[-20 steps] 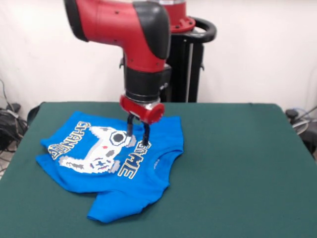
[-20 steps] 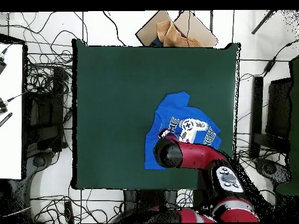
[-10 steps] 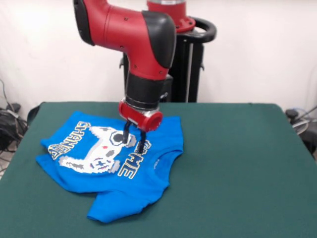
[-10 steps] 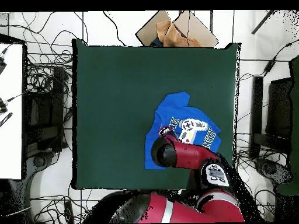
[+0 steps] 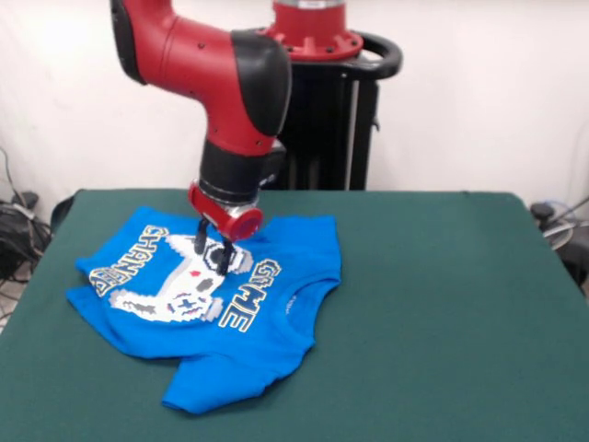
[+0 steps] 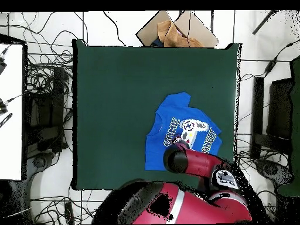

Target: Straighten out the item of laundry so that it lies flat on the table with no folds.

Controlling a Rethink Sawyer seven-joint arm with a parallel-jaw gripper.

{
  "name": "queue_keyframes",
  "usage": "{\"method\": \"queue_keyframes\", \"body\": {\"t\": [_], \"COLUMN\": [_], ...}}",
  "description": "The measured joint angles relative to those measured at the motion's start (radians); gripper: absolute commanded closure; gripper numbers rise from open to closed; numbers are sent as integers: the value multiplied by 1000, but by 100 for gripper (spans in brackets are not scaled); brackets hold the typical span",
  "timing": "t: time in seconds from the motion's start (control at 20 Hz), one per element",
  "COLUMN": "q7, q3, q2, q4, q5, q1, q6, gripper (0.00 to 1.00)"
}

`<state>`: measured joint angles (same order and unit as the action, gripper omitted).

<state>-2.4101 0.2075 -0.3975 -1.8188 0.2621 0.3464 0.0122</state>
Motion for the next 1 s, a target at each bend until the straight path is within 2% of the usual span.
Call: {"method": "queue_keyframes", "body": {"t": [0.1, 0.55, 0.7, 0.75, 1.0], "q7": [0, 0, 0, 0, 0], "q3": [-4, -63, -92, -119, -150], "q2": [31, 10, 0, -7, -17], "q4": [8, -5, -16, -27, -37], "q5": [-1, 73, 83, 84, 81], "q1": [24, 95, 131, 166, 204], "q6": [-9, -22, -23, -22, -10], "gripper": [0, 0, 0, 0, 0]}}
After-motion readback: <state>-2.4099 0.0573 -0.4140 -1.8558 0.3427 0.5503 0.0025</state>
